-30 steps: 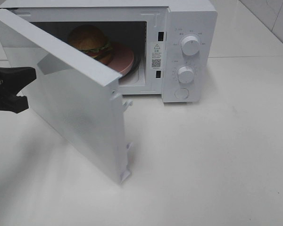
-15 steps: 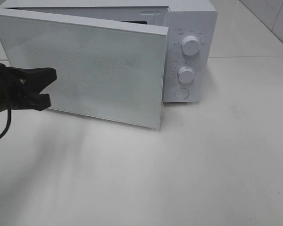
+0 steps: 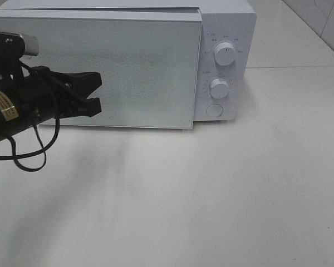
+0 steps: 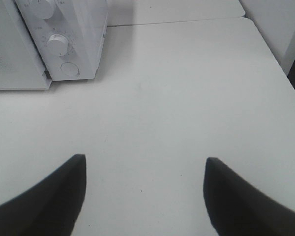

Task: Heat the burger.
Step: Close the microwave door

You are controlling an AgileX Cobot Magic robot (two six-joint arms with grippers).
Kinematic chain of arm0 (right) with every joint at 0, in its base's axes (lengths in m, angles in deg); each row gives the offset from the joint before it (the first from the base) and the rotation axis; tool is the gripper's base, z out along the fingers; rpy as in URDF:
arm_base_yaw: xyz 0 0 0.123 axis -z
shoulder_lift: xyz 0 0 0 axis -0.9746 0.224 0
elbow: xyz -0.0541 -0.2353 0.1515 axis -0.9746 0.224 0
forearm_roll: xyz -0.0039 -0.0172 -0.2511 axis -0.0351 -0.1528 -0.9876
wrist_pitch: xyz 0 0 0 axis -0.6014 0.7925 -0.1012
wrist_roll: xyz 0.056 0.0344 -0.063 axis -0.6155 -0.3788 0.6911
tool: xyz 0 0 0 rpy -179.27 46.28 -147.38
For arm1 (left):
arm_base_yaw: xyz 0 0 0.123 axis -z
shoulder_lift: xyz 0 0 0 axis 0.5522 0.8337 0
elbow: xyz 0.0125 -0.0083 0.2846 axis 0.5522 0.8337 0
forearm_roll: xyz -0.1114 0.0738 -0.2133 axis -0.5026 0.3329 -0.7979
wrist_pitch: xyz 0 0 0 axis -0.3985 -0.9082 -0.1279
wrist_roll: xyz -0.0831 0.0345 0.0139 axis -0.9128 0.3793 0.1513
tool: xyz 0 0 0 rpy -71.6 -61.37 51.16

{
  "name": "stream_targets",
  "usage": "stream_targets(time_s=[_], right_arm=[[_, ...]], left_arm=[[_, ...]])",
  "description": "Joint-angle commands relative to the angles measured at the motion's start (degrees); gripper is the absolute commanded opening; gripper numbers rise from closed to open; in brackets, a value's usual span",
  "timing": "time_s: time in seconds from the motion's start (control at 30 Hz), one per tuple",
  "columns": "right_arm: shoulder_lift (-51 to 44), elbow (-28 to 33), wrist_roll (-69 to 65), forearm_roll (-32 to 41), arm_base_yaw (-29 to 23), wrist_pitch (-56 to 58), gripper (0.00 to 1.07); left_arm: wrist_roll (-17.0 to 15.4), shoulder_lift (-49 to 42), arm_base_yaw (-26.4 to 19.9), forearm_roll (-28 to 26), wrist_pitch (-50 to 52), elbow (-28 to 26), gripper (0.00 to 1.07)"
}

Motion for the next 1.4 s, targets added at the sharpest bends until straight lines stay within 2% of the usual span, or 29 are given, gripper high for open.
stream_targets(time_s=[0.03,0.2,0.27,0.37,0.43,0.53,0.73,0.8,1.27,1.4], right_arm=[[-1.43,0.06,0.63,-0.06,0.52,-0.06,0.64],[-1.43,0.06,0.63,-0.06,0.52,-0.06,0.64],[-1.43,0.06,0.63,-0.06,0.52,-0.06,0.64],[-1.43,0.06,0.63,-0.06,0.52,-0.06,0.64],[-1.43,0.06,0.63,-0.06,0.52,-0.06,0.64],[-1.43,0.06,0.63,-0.06,0.52,-0.06,0.64],[-1.43,0.06,0.63,-0.06,0.52,-0.06,0.64],[-1.43,0.06,0.63,-0.06,0.52,-0.06,0.64],[-1.43,0.06,0.63,-0.06,0.52,-0.06,0.64],[-1.43,0.06,0.63,-0.06,0.52,-0.06,0.64]], left_arm=[[0.23,1.95,2.18,-4.24,-0.06,-3.21,0.00],[0.52,3.95,3.95,-6.02,-0.11,-6.02,0.00],[1.55,6.19,5.39,-7.28,-0.57,-9.28,0.00],[1.55,6.76,5.61,-7.33,-1.09,-10.26,0.00],[1.49,9.05,6.53,-7.56,-2.18,-13.87,0.00],[1.49,9.63,6.82,-7.73,-2.41,-14.78,0.00],[1.43,12.61,7.85,-8.31,-3.32,-19.94,0.00],[1.60,14.15,8.77,-8.77,-4.76,-23.26,0.00],[2.58,18.62,9.05,-12.43,-4.93,-30.77,0.00],[3.61,19.77,9.05,-13.58,-8.14,-33.17,0.00]])
